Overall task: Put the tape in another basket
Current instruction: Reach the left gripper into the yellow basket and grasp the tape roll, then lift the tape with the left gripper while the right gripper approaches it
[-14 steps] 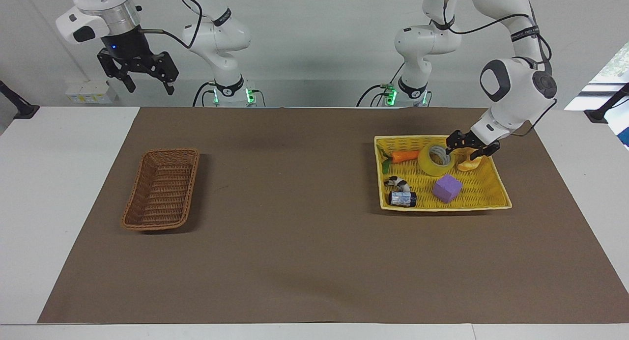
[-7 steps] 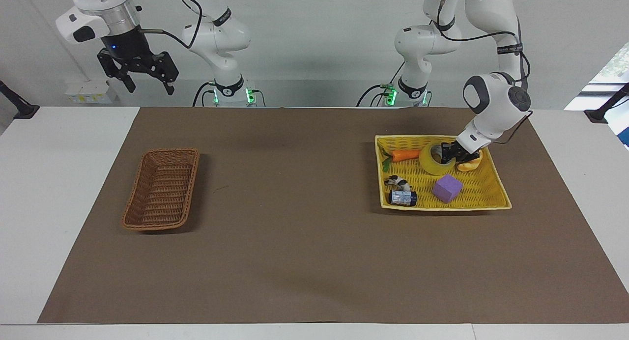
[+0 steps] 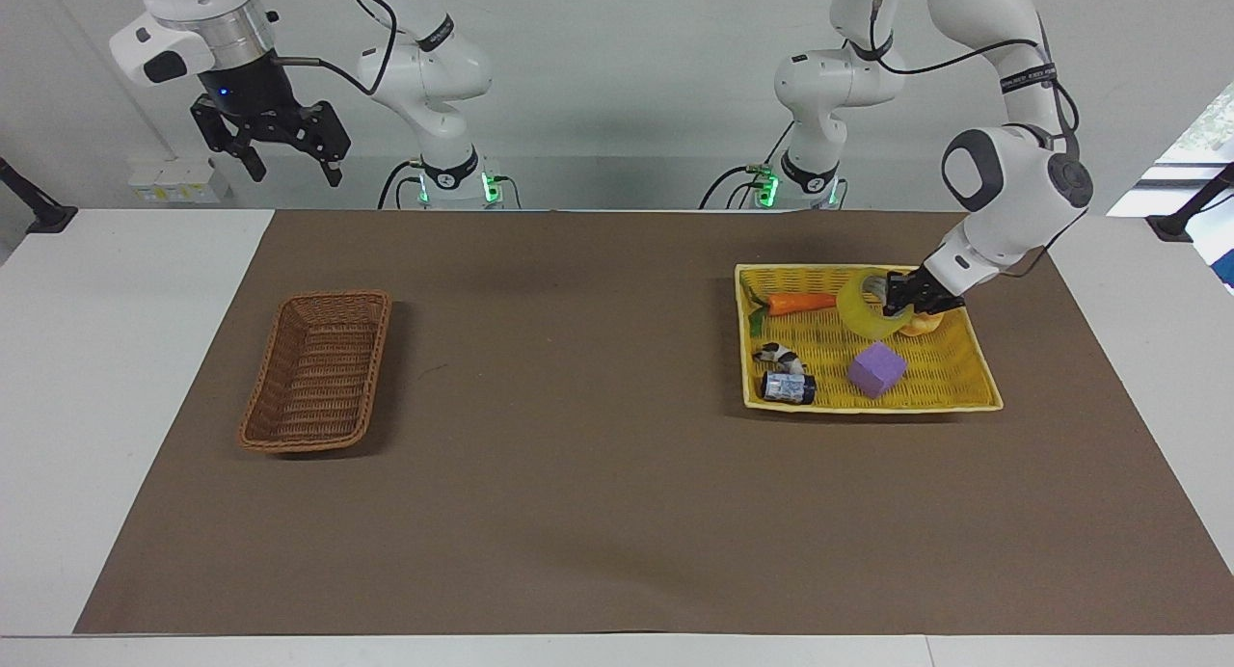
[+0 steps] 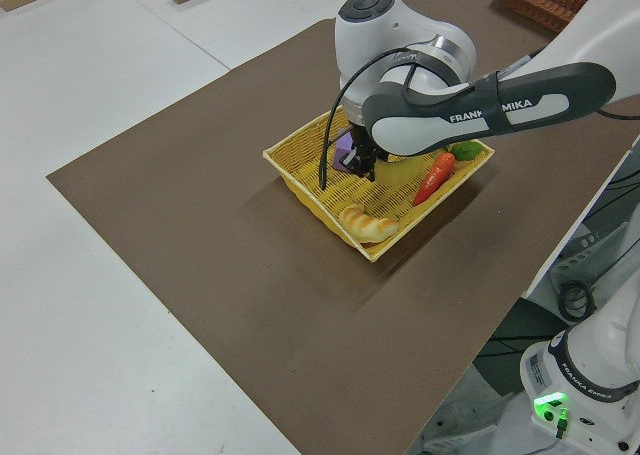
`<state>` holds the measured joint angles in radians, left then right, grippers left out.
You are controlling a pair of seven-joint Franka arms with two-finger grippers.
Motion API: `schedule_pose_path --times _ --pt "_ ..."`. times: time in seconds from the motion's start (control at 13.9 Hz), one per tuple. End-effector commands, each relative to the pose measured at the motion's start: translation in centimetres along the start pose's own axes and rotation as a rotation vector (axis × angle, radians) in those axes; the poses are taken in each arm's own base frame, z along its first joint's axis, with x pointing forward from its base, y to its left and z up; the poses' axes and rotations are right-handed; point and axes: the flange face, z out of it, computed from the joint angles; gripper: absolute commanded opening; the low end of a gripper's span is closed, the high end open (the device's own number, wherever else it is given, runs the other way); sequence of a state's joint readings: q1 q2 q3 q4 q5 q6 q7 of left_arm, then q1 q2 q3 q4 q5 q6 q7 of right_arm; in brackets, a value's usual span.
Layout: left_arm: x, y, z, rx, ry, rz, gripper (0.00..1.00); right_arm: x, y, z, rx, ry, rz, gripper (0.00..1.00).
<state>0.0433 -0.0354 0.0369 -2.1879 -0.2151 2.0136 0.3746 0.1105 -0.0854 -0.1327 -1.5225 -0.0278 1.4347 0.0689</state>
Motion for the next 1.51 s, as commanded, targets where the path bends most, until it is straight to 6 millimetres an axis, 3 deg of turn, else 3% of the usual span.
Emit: schedule_pose_path --times 0.0,0.43,0.65,0.79,1.08,1.29,1.43 --pt "1.5 0.1 -3.8 -0.010 0.016 -0.120 0.00 -0.2 0.2 -0.1 0.010 -0.007 -0.024 1.00" --pt "3.9 3.3 -11.0 0.079 0.049 -0.268 0.00 -0.2 0.2 -0.1 0.010 -0.007 -0.024 1.00" --pt "4.8 9.5 -12.0 0.191 0.028 -0.269 0.00 -0.2 0.2 0.0 0.010 -0.007 -0.024 1.00" --pt "5.1 13.2 -11.6 0.207 0.024 -0.288 0.00 -0.2 0.2 0.0 0.010 -0.007 -0.025 1.00" --pt "4.7 22.3 -10.5 0.245 0.047 -0.338 0.00 -0.6 0.2 0.5 0.030 -0.016 -0.028 1.00" --pt "3.5 29.3 -9.5 0.215 0.057 -0.335 0.00 -1.2 -0.1 1.3 0.185 -0.042 -0.019 1.00" --pt "3.0 32.6 -8.9 0.109 0.057 -0.376 0.00 -1.1 0.1 1.6 0.327 -0.052 -0.003 1.00"
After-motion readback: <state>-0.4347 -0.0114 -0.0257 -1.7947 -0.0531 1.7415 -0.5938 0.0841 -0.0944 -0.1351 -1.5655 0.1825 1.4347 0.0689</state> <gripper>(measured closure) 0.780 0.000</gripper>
